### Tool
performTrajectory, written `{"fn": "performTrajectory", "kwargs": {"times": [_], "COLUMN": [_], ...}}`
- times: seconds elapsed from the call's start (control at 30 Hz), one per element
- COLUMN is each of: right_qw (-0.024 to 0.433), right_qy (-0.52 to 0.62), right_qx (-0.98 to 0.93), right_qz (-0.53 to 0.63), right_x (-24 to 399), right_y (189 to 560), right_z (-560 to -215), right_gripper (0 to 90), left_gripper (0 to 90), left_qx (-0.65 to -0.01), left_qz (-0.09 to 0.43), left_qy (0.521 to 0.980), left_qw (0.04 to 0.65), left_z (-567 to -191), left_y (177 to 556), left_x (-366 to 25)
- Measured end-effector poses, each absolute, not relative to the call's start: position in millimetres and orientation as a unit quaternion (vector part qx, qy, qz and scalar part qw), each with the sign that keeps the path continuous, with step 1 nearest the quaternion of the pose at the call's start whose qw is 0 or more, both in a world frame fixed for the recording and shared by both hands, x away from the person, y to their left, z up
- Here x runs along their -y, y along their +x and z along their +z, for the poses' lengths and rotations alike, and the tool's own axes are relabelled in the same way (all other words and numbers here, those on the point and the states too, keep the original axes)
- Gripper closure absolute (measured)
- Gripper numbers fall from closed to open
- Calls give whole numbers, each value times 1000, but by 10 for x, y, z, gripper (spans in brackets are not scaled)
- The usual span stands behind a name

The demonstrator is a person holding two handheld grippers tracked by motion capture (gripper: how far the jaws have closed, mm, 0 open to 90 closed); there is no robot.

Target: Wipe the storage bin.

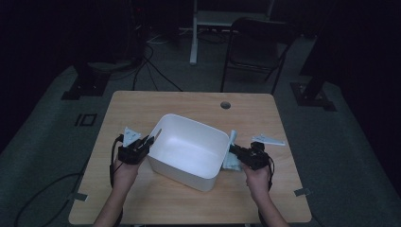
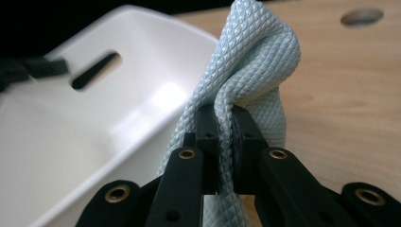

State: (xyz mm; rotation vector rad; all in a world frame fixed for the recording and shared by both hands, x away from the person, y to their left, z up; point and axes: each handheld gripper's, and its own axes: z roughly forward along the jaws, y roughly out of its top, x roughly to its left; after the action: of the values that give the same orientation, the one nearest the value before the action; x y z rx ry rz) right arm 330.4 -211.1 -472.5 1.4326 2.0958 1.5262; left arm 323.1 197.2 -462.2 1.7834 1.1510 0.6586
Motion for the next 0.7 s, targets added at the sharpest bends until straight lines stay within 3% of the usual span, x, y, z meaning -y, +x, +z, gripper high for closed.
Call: {"fn": "performTrajectory", "kwargs": {"times": [0.7], "right_qw": [48], "right_qy": [536], "right_qx": [-713], "right_qz": [449], "right_x": [2038], "right_y": [3468], "right_z": [-5437], "right_gripper": [843], "left_gripper": [814], "left_qx": [-473], "left_qz": [275], "left_qy": [709], "left_qw": [445], "left_z": [-4642], "left_y": [3209], "left_x": [-1940]}}
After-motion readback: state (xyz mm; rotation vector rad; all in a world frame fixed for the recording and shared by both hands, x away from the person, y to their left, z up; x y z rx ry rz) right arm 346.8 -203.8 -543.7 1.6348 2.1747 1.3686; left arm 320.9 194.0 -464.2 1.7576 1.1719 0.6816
